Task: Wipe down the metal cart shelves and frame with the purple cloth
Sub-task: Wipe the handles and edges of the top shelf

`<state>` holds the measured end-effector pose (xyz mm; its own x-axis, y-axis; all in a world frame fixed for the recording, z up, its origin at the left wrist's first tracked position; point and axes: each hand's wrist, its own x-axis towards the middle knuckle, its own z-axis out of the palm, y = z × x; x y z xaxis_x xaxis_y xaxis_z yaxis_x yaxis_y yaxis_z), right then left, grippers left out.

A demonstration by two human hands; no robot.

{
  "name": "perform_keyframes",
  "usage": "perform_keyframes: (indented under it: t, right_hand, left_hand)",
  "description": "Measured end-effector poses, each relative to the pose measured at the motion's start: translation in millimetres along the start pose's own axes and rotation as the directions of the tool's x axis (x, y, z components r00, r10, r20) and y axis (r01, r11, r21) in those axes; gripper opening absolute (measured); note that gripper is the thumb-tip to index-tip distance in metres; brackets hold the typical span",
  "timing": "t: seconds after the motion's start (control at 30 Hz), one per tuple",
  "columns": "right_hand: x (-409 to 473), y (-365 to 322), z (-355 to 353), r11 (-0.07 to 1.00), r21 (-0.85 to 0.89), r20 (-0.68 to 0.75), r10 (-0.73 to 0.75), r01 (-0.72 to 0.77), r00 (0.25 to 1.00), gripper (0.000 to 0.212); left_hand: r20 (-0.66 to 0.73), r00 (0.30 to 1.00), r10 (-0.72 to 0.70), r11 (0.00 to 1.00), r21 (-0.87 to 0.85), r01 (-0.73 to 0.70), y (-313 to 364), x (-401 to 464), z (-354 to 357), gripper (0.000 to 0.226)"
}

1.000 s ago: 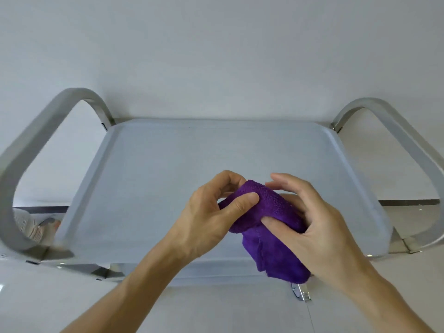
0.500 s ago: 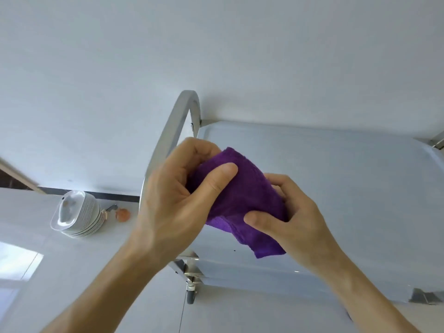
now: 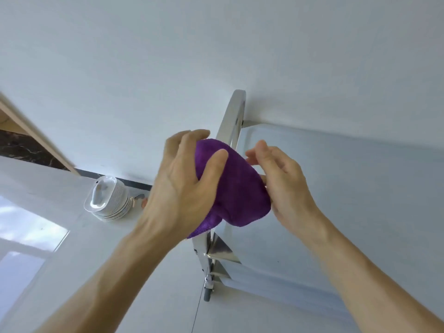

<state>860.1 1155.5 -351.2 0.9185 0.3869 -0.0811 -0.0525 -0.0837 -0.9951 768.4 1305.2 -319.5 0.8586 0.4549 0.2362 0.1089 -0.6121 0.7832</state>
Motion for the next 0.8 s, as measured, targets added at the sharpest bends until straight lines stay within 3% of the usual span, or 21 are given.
perform_keyframes:
  t: [0.03, 0.1, 0.17, 0.2, 0.23, 0.3, 0.4, 0.6, 0.7, 0.8]
  right_hand:
    - [-1, 9, -8, 1.000, -0.001, -0.052, 0.024, -0.024, 0.998, 0.027]
    - [-1, 34, -29, 0.944, -0.326, -0.122, 0.016, -0.055, 0.992, 0.021]
    - [-5, 62, -50, 0.645, -0.764, -0.019, 0.000, -0.014, 1.000, 0.043]
    - [-8, 75, -56, 0.470, -0.882, 0.057, 0.014, 0.043, 0.998, 0.055]
    - [-11, 86, -58, 0.338, -0.937, 0.108, 0.036, 0.089, 0.994, 0.063]
    - [-16, 102, -57, 0.199, -0.974, 0.124, 0.045, 0.113, 0.991, 0.070]
    - [-17, 111, -54, 0.176, -0.978, 0.110, -0.009, 0.110, 0.994, 0.070]
    - [-18, 115, -54, 0.161, -0.981, 0.101, -0.055, 0.109, 0.993, 0.067]
    - [-17, 114, -52, 0.158, -0.980, 0.107, -0.074, 0.118, 0.992, 0.068]
    - [-19, 112, -52, 0.163, -0.980, 0.099, -0.091, 0.113, 0.991, 0.068]
  left_hand:
    - [0.045, 0.999, -0.019, 1.000, 0.021, 0.018, 4, 0, 8, 0.046]
    - [0.085, 0.996, -0.036, 0.993, 0.119, 0.025, 11, 4, 19, 0.056]
    - [0.092, 0.994, -0.057, 0.973, 0.230, 0.035, 14, 13, 25, 0.066]
    - [0.097, 0.992, -0.079, 0.963, 0.264, 0.051, 14, 18, 29, 0.070]
    - [0.101, 0.990, -0.098, 0.958, 0.277, 0.067, 12, 21, 34, 0.074]
    - [0.069, 0.995, -0.067, 0.963, 0.267, 0.047, 8, 19, 41, 0.075]
    - [-0.073, 0.992, 0.101, 0.961, 0.264, -0.079, 1, 1, 46, 0.067]
    - [-0.340, 0.904, 0.260, 0.964, 0.136, -0.227, -38, -54, 65, 0.060]
    - [-0.373, 0.872, 0.317, 0.947, 0.075, -0.313, -69, -74, 78, 0.052]
    - [-0.321, 0.888, 0.329, 0.944, 0.090, -0.318, -92, -93, 90, 0.059]
